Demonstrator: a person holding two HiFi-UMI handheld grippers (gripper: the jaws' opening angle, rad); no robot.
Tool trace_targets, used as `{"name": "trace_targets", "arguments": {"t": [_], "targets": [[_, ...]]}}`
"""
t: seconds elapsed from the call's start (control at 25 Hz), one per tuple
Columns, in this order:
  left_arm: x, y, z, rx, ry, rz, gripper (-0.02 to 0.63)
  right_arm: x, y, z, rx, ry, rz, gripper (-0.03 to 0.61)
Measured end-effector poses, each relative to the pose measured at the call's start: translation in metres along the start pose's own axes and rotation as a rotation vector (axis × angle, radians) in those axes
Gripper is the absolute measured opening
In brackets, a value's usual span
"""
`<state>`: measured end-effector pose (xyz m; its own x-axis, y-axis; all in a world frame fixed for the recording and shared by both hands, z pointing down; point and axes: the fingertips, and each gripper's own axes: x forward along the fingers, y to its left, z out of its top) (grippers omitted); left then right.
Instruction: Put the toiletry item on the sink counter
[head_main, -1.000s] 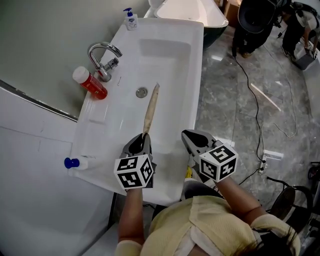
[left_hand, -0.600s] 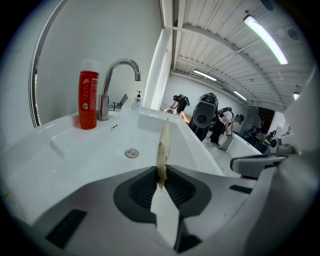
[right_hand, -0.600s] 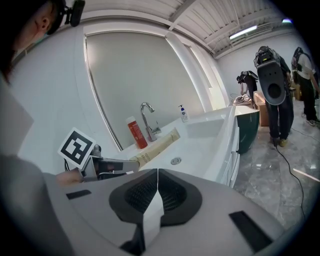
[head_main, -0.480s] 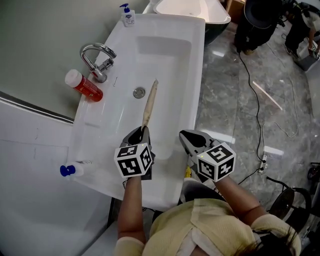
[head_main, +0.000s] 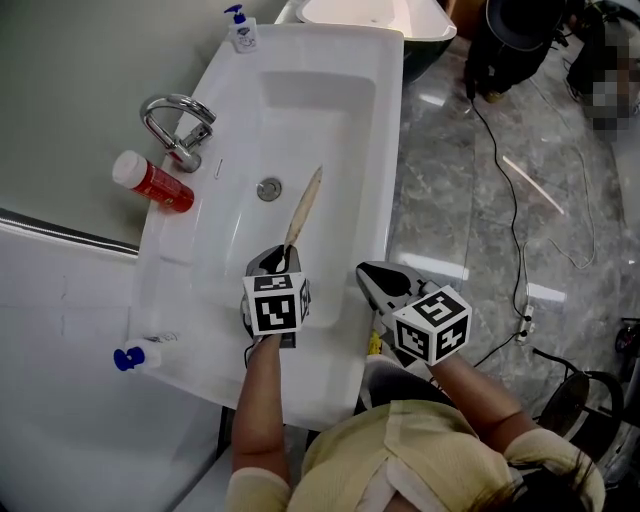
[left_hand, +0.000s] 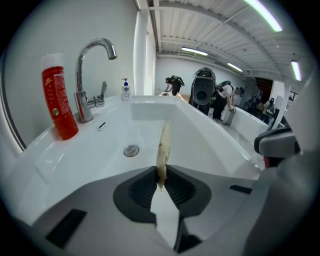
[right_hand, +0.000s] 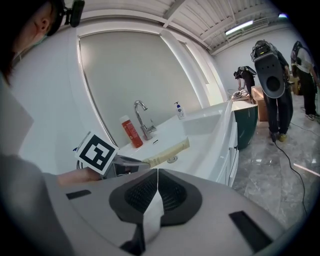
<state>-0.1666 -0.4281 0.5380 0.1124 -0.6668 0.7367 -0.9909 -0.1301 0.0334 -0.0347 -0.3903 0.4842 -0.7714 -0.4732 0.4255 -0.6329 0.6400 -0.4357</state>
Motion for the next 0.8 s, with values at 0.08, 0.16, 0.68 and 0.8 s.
{"name": "trace_targets", "arguments": {"t": [0.08,0.16,0.68,0.8], "targets": [[0.007,0.000,0.000,0.056,0.032,0.012,0.075,0.001,-0.003,0.002,0.001,-0.001,-0.003,0.028],[0.013,0.001,0.000,0.102,0.060,0.022,0.075,0.001,-0.006,0.004,0.005,-0.003,-0.006,0.028],[0.032,0.005,-0.003,0.274,0.148,0.064,0.075,0.012,-0.010,0.006,0.027,-0.006,-0.008,0.028],[0.033,0.007,-0.003,0.309,0.161,0.071,0.075,0.013,-0.009,0.007,0.024,-0.005,-0.004,0.028]]}}
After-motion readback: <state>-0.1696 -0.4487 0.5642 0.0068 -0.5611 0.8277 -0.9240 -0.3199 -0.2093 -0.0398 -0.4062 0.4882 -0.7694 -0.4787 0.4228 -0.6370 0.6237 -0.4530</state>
